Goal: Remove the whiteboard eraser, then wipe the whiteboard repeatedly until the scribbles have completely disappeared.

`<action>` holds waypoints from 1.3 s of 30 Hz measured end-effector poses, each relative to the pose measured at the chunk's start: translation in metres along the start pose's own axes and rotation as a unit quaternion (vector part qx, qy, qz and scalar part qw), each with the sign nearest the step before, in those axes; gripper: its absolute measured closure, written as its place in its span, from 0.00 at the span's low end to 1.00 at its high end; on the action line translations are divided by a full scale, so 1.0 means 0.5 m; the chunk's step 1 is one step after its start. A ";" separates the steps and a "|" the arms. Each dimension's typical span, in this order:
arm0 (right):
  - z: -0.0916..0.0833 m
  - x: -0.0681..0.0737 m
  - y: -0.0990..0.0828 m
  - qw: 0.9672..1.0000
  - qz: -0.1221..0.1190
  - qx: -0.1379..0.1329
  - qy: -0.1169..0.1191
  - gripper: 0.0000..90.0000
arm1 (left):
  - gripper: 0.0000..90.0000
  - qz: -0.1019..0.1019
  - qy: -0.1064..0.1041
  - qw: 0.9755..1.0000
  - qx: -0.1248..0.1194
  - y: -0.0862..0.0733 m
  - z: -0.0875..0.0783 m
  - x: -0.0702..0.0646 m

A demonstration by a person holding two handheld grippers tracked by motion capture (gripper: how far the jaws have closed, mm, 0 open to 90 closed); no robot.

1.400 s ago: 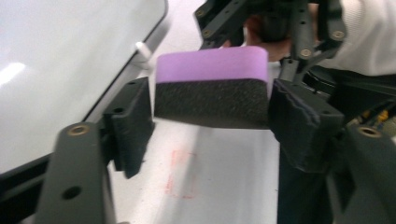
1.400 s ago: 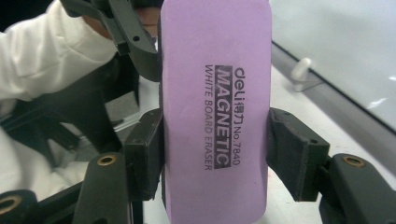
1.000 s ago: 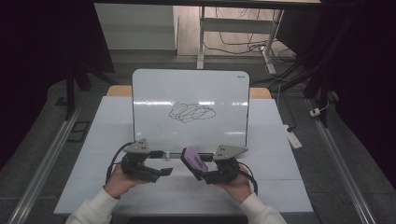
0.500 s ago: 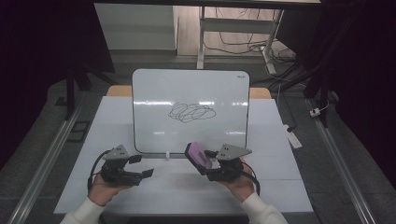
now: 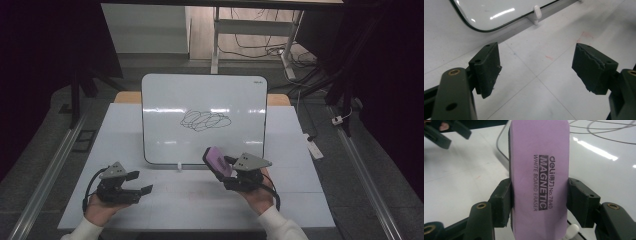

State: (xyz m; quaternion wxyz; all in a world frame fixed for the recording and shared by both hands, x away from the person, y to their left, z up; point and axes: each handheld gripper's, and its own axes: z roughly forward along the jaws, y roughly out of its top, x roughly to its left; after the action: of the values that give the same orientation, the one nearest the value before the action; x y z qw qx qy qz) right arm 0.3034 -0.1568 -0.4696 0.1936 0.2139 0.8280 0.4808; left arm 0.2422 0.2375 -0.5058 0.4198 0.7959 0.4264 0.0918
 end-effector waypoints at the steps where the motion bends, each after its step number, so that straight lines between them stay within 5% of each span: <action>1: -0.001 0.000 0.000 1.000 0.000 0.001 -0.006 0.44 | 0.26 -0.002 0.001 1.000 0.000 -0.001 0.000 0.001; 14: 0.012 -0.025 0.044 0.996 -0.018 0.010 -0.090 0.44 | 0.26 -0.015 0.005 1.000 0.000 -0.005 -0.002 0.011; 27: 0.019 -0.081 0.094 0.992 0.003 -0.009 -0.129 0.44 | 0.26 -0.017 0.006 1.000 -0.002 -0.004 -0.002 0.014; 39: 0.042 -0.126 0.133 0.984 0.013 0.008 -0.175 0.44 | 0.26 -0.015 -0.001 1.000 0.002 -0.004 0.001 0.014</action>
State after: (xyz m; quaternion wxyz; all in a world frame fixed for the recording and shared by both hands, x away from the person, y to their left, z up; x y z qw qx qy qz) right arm 0.3783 -0.1461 -0.4135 0.3277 0.3072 0.7822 0.4318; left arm 0.2456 0.2431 -0.5092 0.4203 0.7901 0.4382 0.0838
